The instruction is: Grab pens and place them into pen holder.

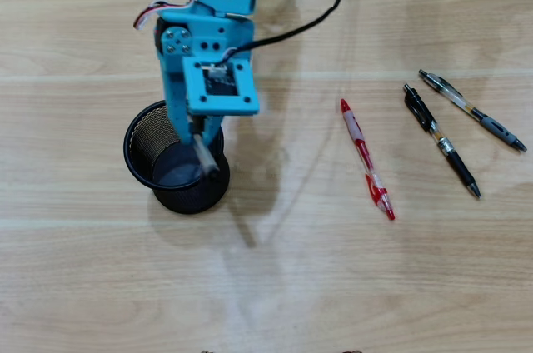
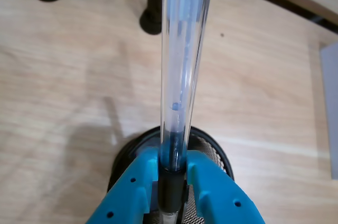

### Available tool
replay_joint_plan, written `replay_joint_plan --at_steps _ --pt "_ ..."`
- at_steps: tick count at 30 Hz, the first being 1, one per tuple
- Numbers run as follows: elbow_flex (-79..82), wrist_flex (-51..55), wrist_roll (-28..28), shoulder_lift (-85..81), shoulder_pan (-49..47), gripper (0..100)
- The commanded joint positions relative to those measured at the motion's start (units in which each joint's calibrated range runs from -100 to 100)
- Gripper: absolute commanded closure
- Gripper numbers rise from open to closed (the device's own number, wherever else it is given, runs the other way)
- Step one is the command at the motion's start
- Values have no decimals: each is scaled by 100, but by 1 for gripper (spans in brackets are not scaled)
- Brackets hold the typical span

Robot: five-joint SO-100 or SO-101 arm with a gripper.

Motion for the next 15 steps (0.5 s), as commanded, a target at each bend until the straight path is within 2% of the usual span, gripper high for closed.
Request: replay_joint_plan --at_steps 1,11,15 --pt "-38 -203 28 -292 155 98" --pt "16 -212 -24 147 276 97" --pt "25 -212 -19 249 276 90"
